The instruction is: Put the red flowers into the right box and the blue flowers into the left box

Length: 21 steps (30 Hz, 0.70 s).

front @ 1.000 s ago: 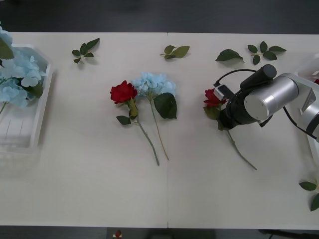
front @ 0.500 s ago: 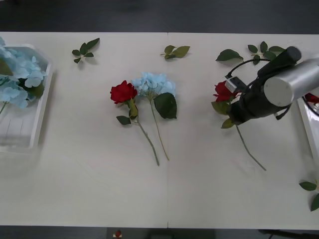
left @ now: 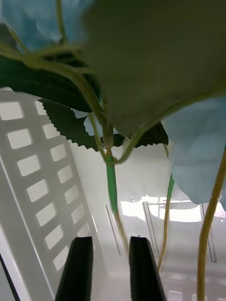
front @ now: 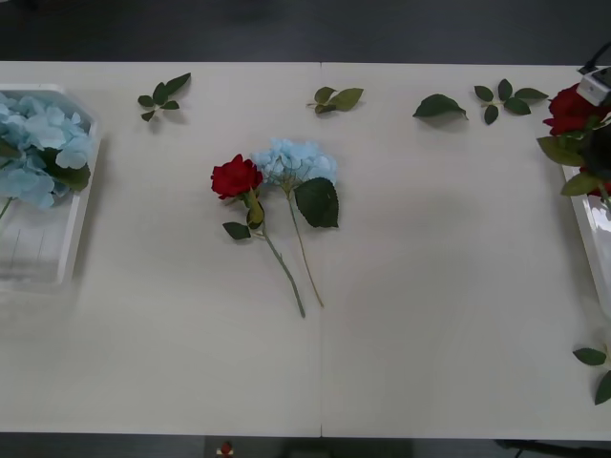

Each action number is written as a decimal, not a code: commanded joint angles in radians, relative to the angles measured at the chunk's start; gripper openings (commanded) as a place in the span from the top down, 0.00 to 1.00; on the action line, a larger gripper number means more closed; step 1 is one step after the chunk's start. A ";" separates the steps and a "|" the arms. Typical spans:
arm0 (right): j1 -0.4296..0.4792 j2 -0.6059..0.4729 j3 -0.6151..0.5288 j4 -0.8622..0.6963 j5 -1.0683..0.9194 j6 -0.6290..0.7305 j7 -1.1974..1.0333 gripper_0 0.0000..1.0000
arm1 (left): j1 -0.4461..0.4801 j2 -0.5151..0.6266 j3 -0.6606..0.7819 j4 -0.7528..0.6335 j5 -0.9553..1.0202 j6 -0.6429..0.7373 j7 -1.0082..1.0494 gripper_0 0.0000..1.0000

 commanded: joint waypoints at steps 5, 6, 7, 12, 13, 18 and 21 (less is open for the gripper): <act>-0.032 -0.086 0.000 0.062 0.221 0.030 0.008 1.00 | -0.015 0.040 0.093 -0.003 0.046 -0.003 -0.040 0.00; -0.029 -0.086 0.001 0.077 0.262 0.031 0.009 0.99 | -0.016 0.040 0.133 -0.003 0.056 0.019 -0.067 0.00; -0.026 -0.085 0.003 0.085 0.279 0.030 0.009 0.99 | -0.015 0.040 0.154 -0.003 0.058 0.034 -0.083 0.00; -0.011 -0.052 0.006 0.171 0.420 0.015 0.011 0.99 | -0.016 0.040 0.347 -0.038 0.081 0.193 -0.217 0.00; -0.006 -0.046 0.006 0.186 0.443 0.010 0.011 1.00 | -0.016 0.040 0.383 -0.047 0.084 0.229 -0.237 0.00; 0.026 0.006 0.006 0.278 0.549 -0.076 0.008 1.00 | -0.016 0.040 0.522 -0.112 0.148 0.405 -0.298 0.00; 0.045 0.040 0.006 0.329 0.599 -0.147 0.004 1.00 | -0.016 0.040 0.556 -0.136 0.211 0.500 -0.295 0.00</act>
